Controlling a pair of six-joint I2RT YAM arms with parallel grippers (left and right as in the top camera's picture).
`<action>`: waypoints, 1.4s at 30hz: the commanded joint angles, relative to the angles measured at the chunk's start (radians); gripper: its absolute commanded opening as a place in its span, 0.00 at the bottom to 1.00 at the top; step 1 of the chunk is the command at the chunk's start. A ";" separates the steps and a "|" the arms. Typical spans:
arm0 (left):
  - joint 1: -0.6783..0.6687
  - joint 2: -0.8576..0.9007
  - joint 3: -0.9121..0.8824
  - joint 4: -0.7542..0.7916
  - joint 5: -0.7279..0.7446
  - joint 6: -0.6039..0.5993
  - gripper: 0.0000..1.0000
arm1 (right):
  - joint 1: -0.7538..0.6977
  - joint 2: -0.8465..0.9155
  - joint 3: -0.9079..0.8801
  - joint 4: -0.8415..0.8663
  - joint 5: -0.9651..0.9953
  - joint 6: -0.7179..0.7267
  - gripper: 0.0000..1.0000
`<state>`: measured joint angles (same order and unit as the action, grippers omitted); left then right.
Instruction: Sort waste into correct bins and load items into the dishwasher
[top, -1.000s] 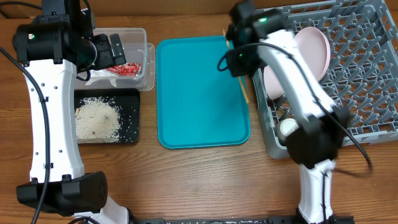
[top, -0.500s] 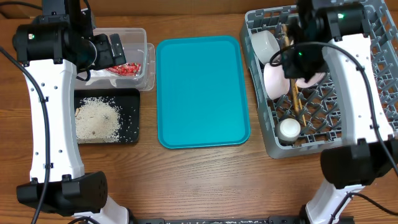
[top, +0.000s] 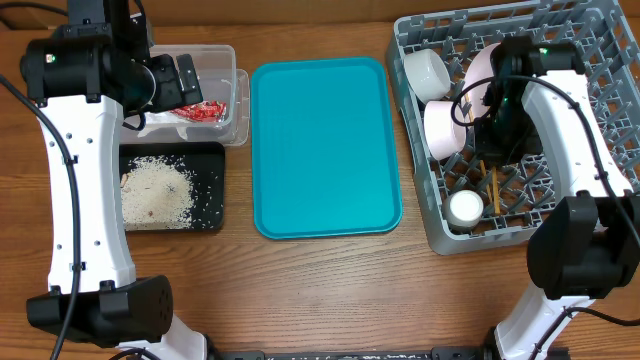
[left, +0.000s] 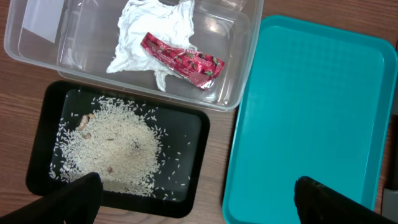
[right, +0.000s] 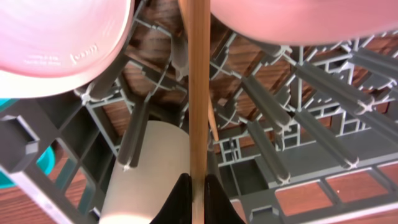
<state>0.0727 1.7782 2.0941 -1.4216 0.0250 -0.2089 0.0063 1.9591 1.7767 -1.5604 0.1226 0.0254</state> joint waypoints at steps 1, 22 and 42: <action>-0.001 0.000 0.009 0.000 -0.006 -0.001 1.00 | -0.002 -0.035 -0.001 0.014 0.028 0.002 0.10; -0.001 0.000 0.009 0.000 -0.006 -0.001 1.00 | 0.026 -0.150 0.253 -0.048 0.007 0.046 0.39; -0.001 0.000 0.009 0.000 -0.006 -0.001 1.00 | 0.191 -0.450 0.389 -0.062 -0.037 0.058 1.00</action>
<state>0.0727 1.7782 2.0941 -1.4216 0.0250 -0.2089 0.1925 1.6028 2.1273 -1.6203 0.1009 0.0769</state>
